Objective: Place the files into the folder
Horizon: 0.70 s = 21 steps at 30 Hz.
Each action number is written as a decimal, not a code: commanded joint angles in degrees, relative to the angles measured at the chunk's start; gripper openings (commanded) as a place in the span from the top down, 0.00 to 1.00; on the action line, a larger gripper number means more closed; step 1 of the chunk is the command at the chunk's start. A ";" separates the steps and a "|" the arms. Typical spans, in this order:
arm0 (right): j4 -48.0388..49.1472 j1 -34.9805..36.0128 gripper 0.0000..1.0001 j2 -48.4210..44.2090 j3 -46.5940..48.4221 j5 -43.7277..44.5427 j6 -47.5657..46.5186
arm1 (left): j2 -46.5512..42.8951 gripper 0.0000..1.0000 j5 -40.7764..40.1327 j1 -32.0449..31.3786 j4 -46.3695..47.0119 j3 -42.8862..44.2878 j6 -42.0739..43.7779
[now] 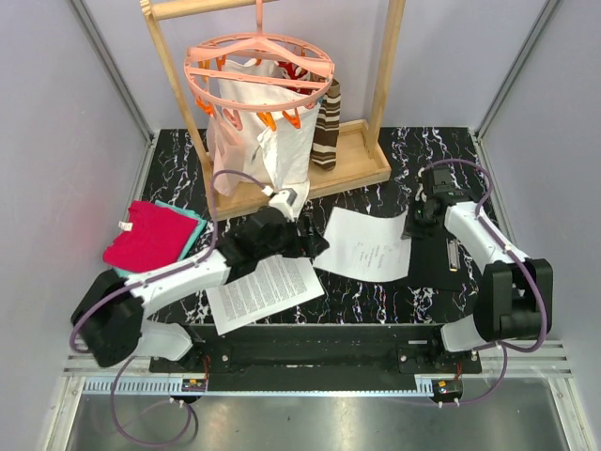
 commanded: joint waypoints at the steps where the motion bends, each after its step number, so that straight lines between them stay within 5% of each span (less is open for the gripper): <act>1: -7.60 -1.03 1.00 2.20 4.79 11.29 -6.80 | 6.89 0.12 1.58 -3.41 2.04 6.19 -0.93; 13: -5.93 -2.61 1.00 11.97 9.73 22.47 -12.79 | 28.34 0.14 7.56 -6.75 6.86 22.01 -5.41; 16: -3.83 -3.14 0.46 11.27 9.64 25.43 -10.61 | 33.17 0.15 10.20 -6.93 10.03 24.82 -7.26; 17: -3.65 -3.58 0.17 10.83 9.64 27.37 -9.37 | 35.45 0.15 10.55 -7.10 10.82 25.61 -7.43; 19: -3.65 -6.04 0.00 10.91 10.43 32.72 -5.77 | 37.66 0.15 11.34 -7.28 11.18 27.99 -7.52; 21: -4.26 -11.12 0.00 11.52 11.22 30.66 -3.84 | 40.21 0.15 11.78 -7.28 11.44 29.83 -7.70</act>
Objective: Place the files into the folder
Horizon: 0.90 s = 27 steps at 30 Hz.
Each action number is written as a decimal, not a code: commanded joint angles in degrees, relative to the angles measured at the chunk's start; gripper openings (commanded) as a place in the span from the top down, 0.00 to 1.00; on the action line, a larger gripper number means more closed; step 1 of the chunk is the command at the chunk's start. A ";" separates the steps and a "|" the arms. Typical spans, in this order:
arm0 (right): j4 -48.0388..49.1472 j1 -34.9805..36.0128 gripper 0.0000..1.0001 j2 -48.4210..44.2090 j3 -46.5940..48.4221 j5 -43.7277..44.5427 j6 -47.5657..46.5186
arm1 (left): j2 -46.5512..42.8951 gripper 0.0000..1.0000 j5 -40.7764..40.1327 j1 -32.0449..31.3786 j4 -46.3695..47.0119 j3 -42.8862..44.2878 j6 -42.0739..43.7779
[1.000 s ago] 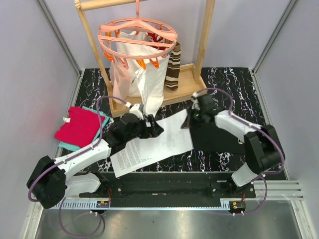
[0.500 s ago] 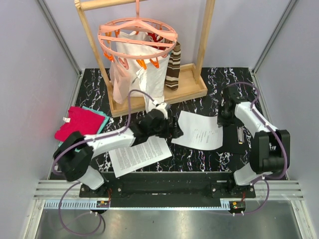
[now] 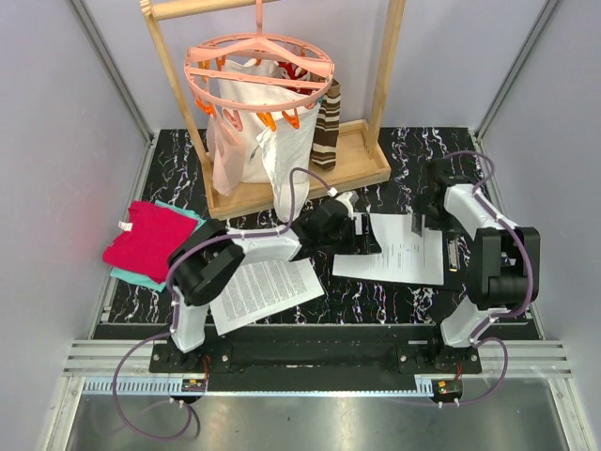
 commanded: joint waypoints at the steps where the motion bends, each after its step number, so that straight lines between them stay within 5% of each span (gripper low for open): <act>1: 0.61 -10.20 0.00 -0.06 4.55 2.99 5.70 | 4.28 0.15 3.28 -0.24 4.86 5.23 -1.45; 16: 5.36 -21.05 0.00 7.06 4.30 -15.76 7.21 | 8.25 0.15 -0.32 1.60 -2.95 6.38 -2.50; 27: 8.08 -20.96 0.00 6.28 -2.28 -32.62 12.12 | 6.75 0.14 -4.98 2.13 -13.59 10.24 8.56</act>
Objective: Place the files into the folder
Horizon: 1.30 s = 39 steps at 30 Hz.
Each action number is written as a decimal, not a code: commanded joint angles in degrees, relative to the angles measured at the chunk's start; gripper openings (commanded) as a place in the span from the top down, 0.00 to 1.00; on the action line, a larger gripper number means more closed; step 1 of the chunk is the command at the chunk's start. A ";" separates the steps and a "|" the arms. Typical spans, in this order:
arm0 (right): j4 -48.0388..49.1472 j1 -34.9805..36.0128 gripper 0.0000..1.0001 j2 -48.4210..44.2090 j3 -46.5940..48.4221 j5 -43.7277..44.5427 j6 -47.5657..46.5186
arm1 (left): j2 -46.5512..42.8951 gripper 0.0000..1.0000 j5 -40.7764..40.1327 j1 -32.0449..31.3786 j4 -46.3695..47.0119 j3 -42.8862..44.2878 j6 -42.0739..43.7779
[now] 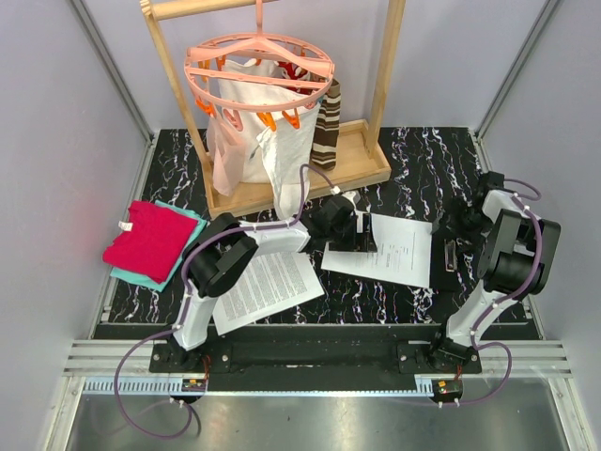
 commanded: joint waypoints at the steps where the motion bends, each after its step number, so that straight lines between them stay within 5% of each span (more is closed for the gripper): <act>1: 2.70 0.50 0.00 -2.46 -2.53 -10.53 3.49 | -1.93 0.14 -4.17 0.51 -6.42 1.68 6.62; 11: 8.77 9.88 0.04 -6.95 -7.63 -22.85 9.20 | -6.50 0.14 -1.81 0.51 -8.54 2.46 8.57; 16: 4.56 11.58 0.00 -12.13 -6.76 -7.23 6.75 | -6.94 0.14 -0.04 0.51 -7.48 2.64 8.39; 20: 2.36 12.01 0.00 -13.37 -7.72 -3.78 4.03 | -6.77 0.14 -1.45 0.60 -6.69 1.50 7.51; 23: 0.60 13.16 0.12 -13.20 -7.98 -1.42 3.41 | -5.72 0.14 -0.75 0.51 -5.90 1.93 6.81; 27: 0.07 14.30 0.45 -12.76 -8.42 -1.14 2.71 | -4.05 0.15 -0.39 0.60 -4.76 2.38 5.75; 35: -1.34 17.64 0.36 -8.02 -7.11 -2.72 -0.54 | -1.93 0.15 1.10 0.51 -3.44 2.46 4.61; 39: -1.86 18.52 0.44 -5.90 -5.96 -2.64 -1.42 | -1.14 0.15 0.92 0.69 -3.26 2.02 4.61</act>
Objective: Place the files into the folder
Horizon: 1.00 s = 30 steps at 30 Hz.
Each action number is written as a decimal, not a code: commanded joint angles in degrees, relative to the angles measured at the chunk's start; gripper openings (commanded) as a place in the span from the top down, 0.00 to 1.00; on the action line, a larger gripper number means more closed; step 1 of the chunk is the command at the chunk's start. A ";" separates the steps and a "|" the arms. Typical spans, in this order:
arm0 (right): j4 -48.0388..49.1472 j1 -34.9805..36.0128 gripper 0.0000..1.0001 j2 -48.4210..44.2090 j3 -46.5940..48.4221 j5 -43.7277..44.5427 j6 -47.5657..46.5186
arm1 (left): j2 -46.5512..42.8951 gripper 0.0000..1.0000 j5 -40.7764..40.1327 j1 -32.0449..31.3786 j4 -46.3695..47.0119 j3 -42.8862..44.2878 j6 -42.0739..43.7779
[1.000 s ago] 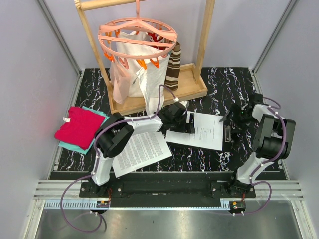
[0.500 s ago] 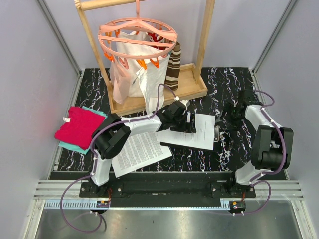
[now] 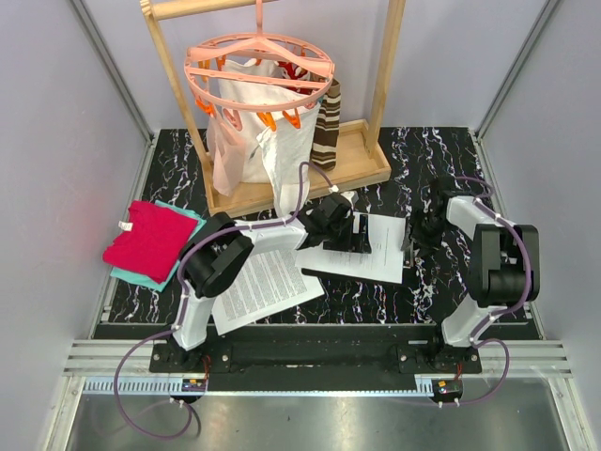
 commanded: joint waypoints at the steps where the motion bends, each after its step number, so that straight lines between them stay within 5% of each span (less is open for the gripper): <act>1: -1.19 1.16 0.46 1.79 2.49 -0.08 -2.10 | 0.83 0.15 1.10 -0.08 2.60 1.30 -0.31; 15: -1.36 3.89 0.55 4.69 3.90 3.17 -1.40 | 1.36 0.15 1.36 -0.08 2.77 0.86 0.04; 25: -0.92 3.80 0.95 6.28 4.61 -1.48 -2.01 | 2.76 0.15 1.97 0.97 1.72 0.95 1.19; 30: 0.57 3.63 1.00 4.61 3.73 -2.80 -2.80 | 3.55 0.15 1.89 1.50 1.80 0.34 1.01</act>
